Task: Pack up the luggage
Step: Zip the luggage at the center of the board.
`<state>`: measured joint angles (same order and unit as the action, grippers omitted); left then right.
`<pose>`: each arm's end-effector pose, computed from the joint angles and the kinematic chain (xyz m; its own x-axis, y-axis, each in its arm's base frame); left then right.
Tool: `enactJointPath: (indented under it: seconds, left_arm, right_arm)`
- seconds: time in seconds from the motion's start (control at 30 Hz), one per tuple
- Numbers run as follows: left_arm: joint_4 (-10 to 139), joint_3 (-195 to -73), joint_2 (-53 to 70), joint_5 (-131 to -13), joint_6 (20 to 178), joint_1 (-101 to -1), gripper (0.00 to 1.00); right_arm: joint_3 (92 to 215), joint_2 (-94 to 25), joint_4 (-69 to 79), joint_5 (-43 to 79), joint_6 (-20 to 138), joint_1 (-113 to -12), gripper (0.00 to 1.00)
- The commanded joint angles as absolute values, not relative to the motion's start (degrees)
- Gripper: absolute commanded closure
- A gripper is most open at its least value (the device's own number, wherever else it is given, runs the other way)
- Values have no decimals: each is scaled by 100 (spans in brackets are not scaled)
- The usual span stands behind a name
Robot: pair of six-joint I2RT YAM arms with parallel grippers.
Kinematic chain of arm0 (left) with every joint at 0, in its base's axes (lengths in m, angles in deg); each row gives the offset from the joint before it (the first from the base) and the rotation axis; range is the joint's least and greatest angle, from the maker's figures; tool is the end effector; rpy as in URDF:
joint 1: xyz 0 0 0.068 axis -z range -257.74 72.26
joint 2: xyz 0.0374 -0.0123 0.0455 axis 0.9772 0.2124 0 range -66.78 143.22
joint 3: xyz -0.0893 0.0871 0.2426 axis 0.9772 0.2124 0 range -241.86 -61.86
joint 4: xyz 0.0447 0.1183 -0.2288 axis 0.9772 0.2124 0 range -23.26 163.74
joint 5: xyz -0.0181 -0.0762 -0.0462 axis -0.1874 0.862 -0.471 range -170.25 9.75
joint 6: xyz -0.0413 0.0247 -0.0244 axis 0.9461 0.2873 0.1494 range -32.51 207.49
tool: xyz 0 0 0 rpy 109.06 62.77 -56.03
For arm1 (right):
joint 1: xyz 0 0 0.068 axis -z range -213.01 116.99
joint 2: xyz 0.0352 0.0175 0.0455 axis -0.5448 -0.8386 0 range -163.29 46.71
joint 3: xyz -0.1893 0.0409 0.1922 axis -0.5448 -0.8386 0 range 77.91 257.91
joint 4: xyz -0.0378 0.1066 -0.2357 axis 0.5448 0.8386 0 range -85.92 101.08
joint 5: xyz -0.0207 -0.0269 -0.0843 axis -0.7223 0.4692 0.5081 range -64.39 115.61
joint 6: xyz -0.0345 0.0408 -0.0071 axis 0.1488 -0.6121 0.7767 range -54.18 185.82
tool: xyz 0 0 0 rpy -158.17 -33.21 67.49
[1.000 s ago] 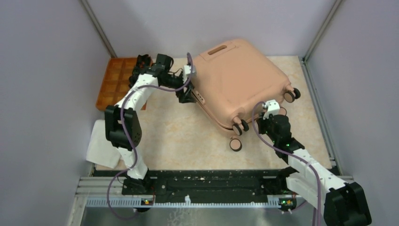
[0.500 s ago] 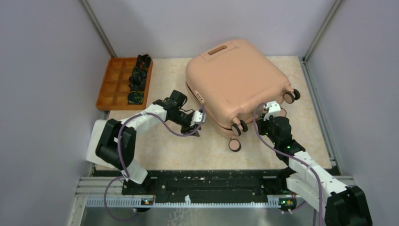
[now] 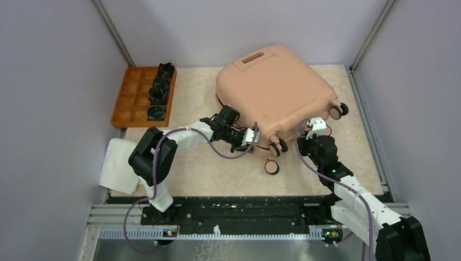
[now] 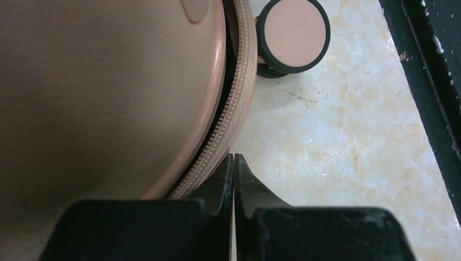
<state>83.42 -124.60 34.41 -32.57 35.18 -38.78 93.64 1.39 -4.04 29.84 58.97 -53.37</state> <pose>0.2606 -0.2445 0.1867 0.2050 0.5194 -0.8296 0.9647 -0.2506 0.0815 0.1687 0.0598 0.1925 -0.3743 -0.0121 -0.9272 -0.2396 0.9672 0.0841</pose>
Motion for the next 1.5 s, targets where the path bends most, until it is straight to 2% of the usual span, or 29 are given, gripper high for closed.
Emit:
enactJointPath:
  seconds: [0.0, 0.3, 0.63, 0.9, 1.03, 1.07, 1.17, 1.2, 1.23, 1.3, 1.33, 1.47]
  left_arm:
    - [6980, -12862, 3845, -3385, 4367, -3715, 100]
    - [6890, -13065, 3947, -3405, 4676, -3704, 100]
    - [6717, -13395, 4067, -3478, 5136, -3634, 100]
    - [6472, -13699, 4164, -3424, 5606, -3564, 100]
    - [6876, -13866, 4083, -3369, 5522, -3570, 100]
    - [7147, -13965, 4048, -3411, 5365, -3579, 100]
    - [8298, -14261, 3956, -3210, 4969, -3776, 99]
    - [8665, -14346, 3890, -3110, 4807, -3914, 93]
    - [8951, -14418, 3806, -3021, 4667, -4075, 85]
    - [9417, -14558, 3664, -2820, 4466, -4547, 62]
    - [9504, -14641, 3619, -2863, 4549, -4913, 55]
    - [9287, -15039, 3782, -2928, 4594, -5970, 44]
  right_arm:
    - [9438, 514, -1000, 1858, 5528, -5813, 100]
    - [8858, 510, -1628, 2342, 5048, -6979, 100]
    - [8832, 21, -2775, 2308, 4756, -7642, 100]
    - [9045, -935, -3879, 2543, 4687, -8482, 100]
    - [9266, -921, -3626, 2812, 4879, -8565, 100]
    - [9260, -776, -3457, 2985, 4901, -8566, 96]
    - [9260, -50, -2559, 3810, 4858, -8566, 40]
    - [9268, 247, -2224, 4121, 4793, -8566, 12]
    - [9280, 518, -1860, 4412, 4729, -8561, 3]
    - [9367, 1109, -1242, 4856, 4574, -8537, 1]
    - [9432, 1333, -961, 5065, 4447, -8497, 1]
    - [10061, 1688, 529, 5504, 3413, -7898, 1]
